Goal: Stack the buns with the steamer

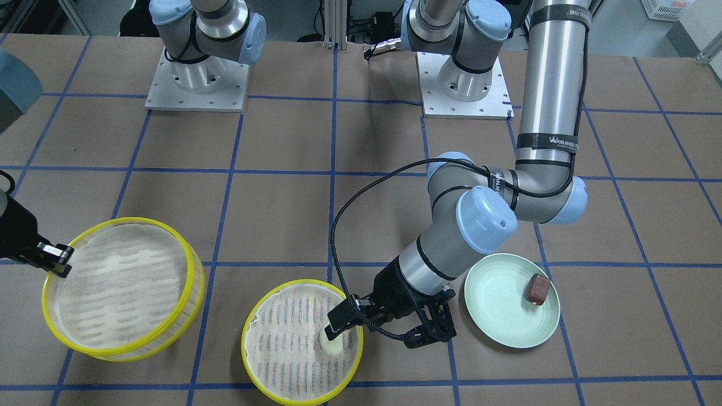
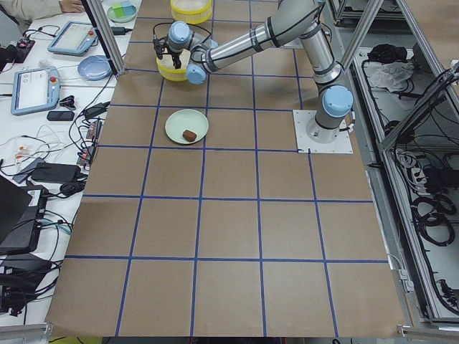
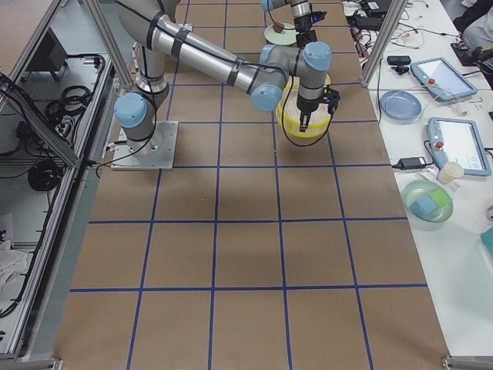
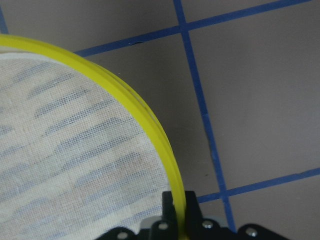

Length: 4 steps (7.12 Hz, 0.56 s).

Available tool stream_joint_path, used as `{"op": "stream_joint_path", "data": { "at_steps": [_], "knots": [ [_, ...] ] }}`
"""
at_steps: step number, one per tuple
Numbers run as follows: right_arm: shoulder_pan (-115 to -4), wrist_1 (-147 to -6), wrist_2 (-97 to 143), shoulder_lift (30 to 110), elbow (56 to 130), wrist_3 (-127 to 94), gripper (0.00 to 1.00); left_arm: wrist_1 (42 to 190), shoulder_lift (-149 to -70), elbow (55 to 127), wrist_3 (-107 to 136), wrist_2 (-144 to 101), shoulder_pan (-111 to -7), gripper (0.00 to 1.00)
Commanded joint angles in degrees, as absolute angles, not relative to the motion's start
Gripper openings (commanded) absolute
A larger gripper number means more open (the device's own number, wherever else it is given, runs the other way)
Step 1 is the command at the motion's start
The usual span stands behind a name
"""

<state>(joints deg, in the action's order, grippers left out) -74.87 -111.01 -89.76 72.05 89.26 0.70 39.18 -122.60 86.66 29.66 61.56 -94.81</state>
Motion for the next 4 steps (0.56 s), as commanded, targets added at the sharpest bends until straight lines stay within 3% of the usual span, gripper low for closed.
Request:
{"op": "stream_joint_path", "data": {
  "at_steps": [1,4],
  "knots": [
    [-83.02,-111.0,-90.53,72.68,89.74,-11.12,0.0,56.17,-117.89,83.5,11.43,69.84,-88.64,1.0],
    [-92.95,-116.68,-89.91,71.98,89.65,-22.73,0.0,66.51,-114.96,85.59,-10.21,84.05,-78.69,1.0]
  ]
}}
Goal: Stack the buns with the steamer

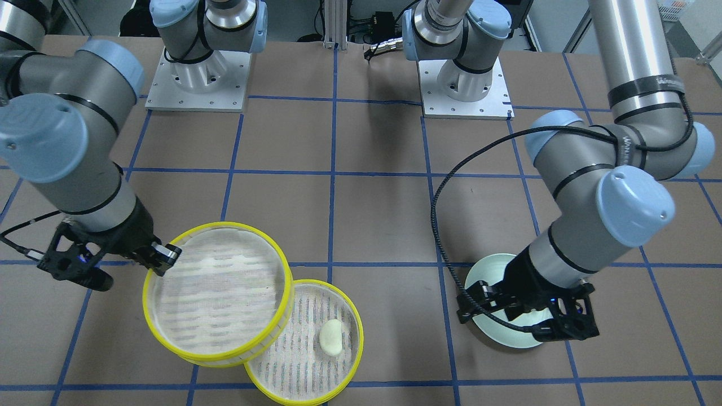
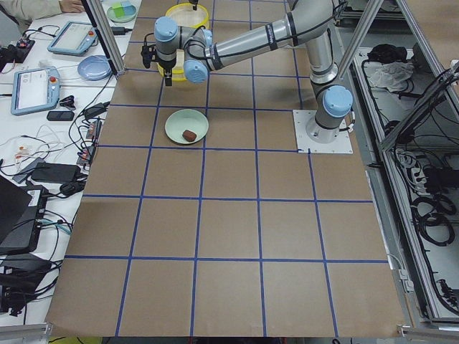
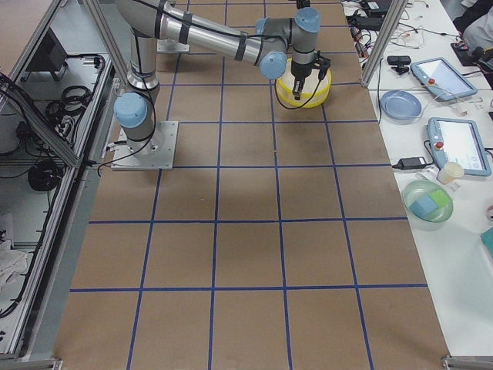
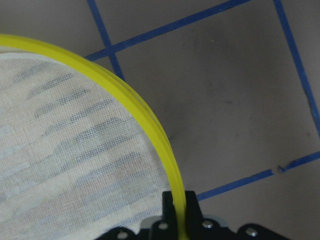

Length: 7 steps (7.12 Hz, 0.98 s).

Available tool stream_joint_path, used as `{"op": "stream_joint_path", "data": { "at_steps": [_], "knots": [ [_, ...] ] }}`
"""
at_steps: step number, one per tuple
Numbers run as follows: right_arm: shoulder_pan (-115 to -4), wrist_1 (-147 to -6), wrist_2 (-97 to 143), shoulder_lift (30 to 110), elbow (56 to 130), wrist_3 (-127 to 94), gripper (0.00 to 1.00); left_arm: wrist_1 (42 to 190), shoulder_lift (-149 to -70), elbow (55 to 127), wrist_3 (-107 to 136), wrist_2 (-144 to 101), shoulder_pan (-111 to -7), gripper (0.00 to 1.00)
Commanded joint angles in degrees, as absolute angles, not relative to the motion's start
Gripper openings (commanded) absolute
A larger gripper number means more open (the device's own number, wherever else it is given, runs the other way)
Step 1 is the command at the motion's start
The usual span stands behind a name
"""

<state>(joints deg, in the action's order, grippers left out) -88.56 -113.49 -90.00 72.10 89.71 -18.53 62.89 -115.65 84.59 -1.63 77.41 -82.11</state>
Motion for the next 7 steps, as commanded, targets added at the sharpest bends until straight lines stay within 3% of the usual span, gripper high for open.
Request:
{"op": "stream_joint_path", "data": {
  "at_steps": [1,4,7],
  "knots": [
    [-94.21,-119.94,-89.74,70.85,89.3,-22.94,0.0,66.71,-114.87,87.52,-16.81,85.94,-76.4,1.0],
    [-94.22,-124.89,-89.65,66.02,88.86,-17.05,0.0,64.27,-115.48,94.98,-34.58,93.2,-72.43,1.0],
    [-94.31,-124.63,-83.81,63.73,87.63,-19.06,0.0,62.58,-116.63,95.45,-35.24,92.46,-72.86,0.94]
  ]
}}
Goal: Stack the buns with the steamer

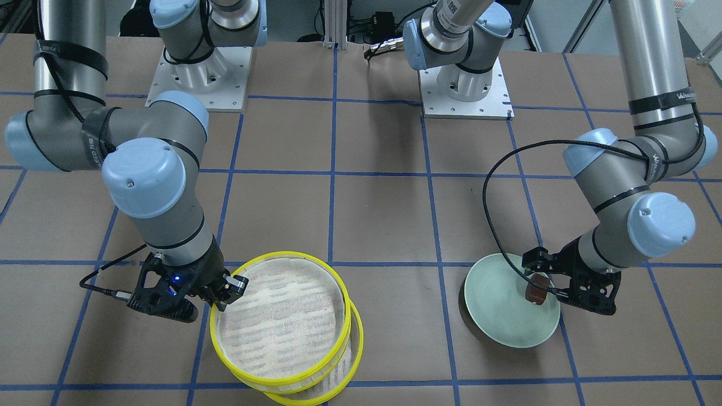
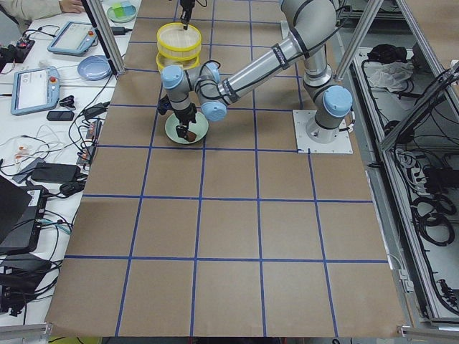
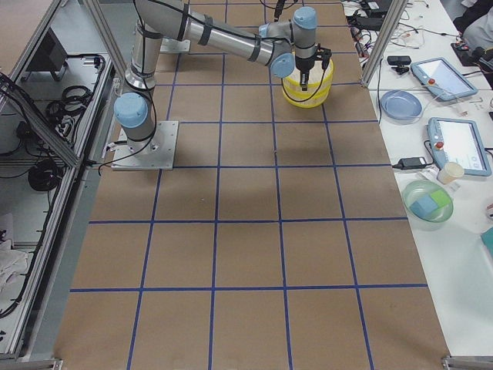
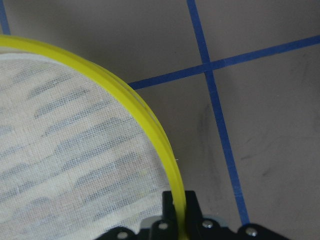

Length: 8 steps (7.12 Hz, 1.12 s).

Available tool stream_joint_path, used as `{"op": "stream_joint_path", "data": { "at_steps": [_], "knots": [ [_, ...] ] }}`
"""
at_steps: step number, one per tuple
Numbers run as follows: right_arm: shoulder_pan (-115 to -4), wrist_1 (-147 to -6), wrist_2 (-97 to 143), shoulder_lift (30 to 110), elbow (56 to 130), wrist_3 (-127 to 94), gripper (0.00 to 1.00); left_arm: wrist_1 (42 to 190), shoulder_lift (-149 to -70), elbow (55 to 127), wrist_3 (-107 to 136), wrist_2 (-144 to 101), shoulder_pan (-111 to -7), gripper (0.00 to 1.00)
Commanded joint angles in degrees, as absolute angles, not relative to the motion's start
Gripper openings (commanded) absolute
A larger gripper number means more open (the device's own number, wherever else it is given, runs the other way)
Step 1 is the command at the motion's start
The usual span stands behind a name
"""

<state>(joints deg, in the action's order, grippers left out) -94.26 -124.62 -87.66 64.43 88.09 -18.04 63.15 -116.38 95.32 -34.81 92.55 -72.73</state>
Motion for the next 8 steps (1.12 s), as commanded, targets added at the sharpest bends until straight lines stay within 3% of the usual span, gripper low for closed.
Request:
{"op": "stream_joint_path", "data": {
  "at_steps": [1,2,6,8],
  "knots": [
    [-94.31,-124.63,-83.06,63.37,87.02,-19.42,0.0,61.8,-116.72,94.93,-35.94,91.07,-73.12,0.84],
    [-94.31,-124.8,-83.49,62.93,86.4,-19.25,0.0,58.74,-117.94,95.1,-39.08,90.97,-73.12,0.76],
    [-94.48,-124.37,-88.66,61.44,86.13,-13.99,0.0,58.1,-120.49,95.45,-39.29,89.4,-73.13,0.74],
    [-95.53,-124.19,-88.68,60.65,83.5,-14.32,0.0,57.05,-120.76,95.36,-39.55,88.95,-73.13,0.2]
  ]
}}
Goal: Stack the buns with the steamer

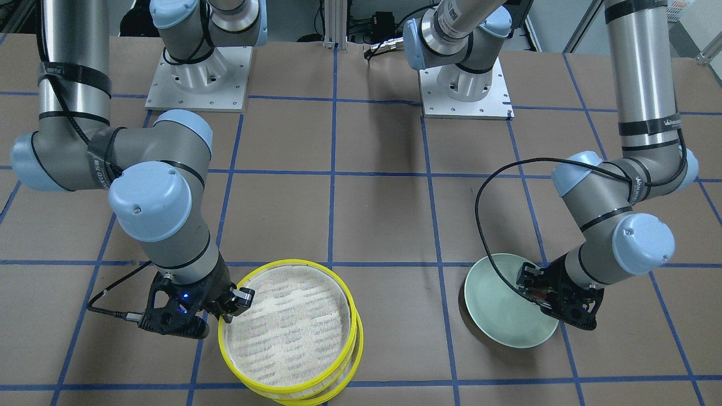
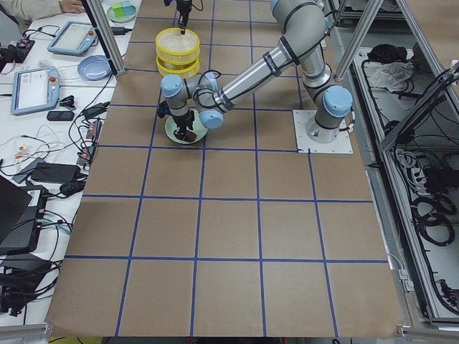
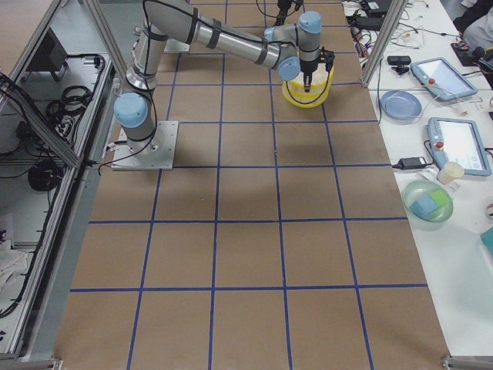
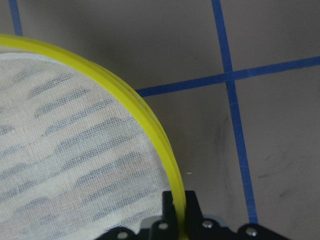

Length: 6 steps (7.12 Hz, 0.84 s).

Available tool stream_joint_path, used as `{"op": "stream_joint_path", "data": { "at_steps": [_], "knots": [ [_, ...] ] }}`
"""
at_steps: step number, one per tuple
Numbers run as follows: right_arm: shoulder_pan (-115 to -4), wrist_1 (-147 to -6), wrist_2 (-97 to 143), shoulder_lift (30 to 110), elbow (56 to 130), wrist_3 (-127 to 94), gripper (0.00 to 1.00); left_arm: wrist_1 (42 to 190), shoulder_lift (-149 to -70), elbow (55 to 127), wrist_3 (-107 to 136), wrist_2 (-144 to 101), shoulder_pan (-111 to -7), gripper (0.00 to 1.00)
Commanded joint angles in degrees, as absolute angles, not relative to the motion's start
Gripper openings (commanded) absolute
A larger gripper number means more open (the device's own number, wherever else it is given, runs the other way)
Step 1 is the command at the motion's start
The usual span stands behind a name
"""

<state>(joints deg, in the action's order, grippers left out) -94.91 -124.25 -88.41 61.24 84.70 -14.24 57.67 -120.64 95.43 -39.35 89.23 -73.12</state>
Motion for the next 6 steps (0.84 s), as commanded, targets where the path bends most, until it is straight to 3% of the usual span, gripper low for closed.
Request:
{"op": "stream_joint_path", "data": {
  "at_steps": [1,6],
  "knots": [
    [-95.62,-124.19,-88.77,59.69,82.8,-14.41,0.0,56.78,-120.76,95.01,-39.2,88.77,-73.13,0.0],
    [-97.11,-122.96,-90.18,58.01,81.57,-18.36,0.0,53.79,-115.77,93.25,-23.71,88.86,-76.09,0.0]
  ]
}}
